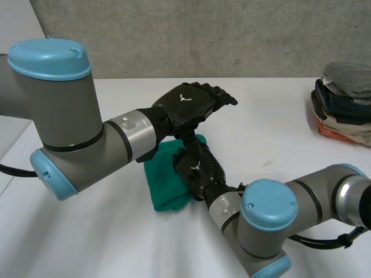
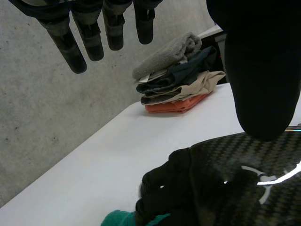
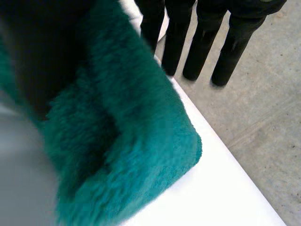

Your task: Fold the laundry.

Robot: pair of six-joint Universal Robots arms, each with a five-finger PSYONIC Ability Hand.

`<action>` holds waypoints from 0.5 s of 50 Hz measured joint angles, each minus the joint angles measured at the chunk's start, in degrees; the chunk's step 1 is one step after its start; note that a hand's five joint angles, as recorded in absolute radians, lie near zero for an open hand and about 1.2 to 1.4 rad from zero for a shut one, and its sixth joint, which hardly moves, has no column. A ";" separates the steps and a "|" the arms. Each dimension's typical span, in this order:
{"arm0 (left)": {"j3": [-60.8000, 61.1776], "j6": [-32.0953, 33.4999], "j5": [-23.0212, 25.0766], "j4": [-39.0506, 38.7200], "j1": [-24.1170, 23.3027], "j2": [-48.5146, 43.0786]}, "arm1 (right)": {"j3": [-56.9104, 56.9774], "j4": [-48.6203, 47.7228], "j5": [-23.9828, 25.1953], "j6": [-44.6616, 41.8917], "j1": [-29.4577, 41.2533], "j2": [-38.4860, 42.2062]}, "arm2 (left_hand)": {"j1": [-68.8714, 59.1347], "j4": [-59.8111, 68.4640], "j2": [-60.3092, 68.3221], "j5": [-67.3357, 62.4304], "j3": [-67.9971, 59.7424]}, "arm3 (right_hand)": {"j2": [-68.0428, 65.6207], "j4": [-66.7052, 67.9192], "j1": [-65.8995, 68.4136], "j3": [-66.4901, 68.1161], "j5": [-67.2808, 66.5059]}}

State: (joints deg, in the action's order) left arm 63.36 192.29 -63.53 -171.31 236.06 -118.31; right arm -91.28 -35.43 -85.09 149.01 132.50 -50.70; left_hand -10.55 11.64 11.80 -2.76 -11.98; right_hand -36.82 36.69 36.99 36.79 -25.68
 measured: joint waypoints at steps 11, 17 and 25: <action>0.07 -0.07 -0.01 -0.01 0.25 0.35 | 4.65 -1.90 1.36 0.48 -0.81 2.14 | 0.00 0.00 0.00 0.00 0.00 | -29.27 31.38 22.81 29.26 -27.38; -0.29 -0.11 -0.09 -0.24 1.20 1.55 | 7.97 -3.02 1.57 0.60 -3.58 0.41 | 0.00 0.00 0.00 0.00 0.00 | -29.27 31.55 22.81 29.27 -27.38; -0.65 -0.73 -1.47 -3.94 3.50 5.98 | 13.39 -4.30 1.83 1.01 -9.93 -4.49 | 0.00 0.00 0.00 0.00 0.00 | -29.27 31.87 22.81 29.53 -27.38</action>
State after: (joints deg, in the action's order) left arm 62.71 191.56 -65.00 -175.25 239.56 -112.33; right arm -77.89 -39.73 -83.26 150.02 122.57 -55.19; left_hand -10.55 11.64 11.80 -2.76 -11.98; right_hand -66.09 68.56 59.80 66.32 -53.06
